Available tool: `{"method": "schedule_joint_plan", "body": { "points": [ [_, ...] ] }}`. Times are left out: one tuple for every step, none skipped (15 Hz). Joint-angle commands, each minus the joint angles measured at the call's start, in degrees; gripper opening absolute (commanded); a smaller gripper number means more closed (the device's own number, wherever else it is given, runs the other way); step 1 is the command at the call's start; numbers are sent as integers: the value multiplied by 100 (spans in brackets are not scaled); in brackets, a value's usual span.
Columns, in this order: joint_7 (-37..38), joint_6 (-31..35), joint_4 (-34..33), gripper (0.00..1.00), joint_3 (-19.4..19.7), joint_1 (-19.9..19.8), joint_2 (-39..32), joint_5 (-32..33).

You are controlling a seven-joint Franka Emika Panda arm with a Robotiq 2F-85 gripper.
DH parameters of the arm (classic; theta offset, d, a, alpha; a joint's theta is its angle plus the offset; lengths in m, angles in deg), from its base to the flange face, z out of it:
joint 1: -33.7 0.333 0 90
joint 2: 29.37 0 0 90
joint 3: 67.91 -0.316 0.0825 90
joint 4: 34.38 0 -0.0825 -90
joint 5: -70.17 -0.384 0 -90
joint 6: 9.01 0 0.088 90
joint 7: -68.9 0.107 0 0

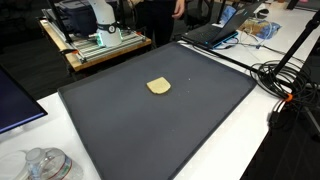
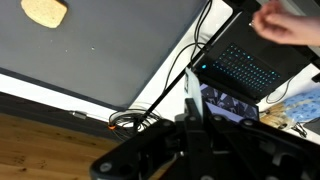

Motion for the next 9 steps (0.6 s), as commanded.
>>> {"method": "schedule_joint_plan", "body": {
  "points": [
    [-45,-43,-441,1,-109,-261,-615,400],
    [-2,-47,-597,1,-157,-340,-861,539],
    [44,-61,-740,1,-204,-411,-1073,669],
    [97,-89,-928,1,-280,-500,-1345,832],
    [136,-125,-1101,1,-345,-576,-1584,991],
    [180,-185,-1305,1,-402,-638,-1871,1127],
    [199,-261,-1495,1,-444,-679,-2120,1242],
    [239,-345,-1698,1,-475,-723,-2397,1329],
    [300,-416,-1875,1,-500,-766,-2629,1414]
  ]
}}
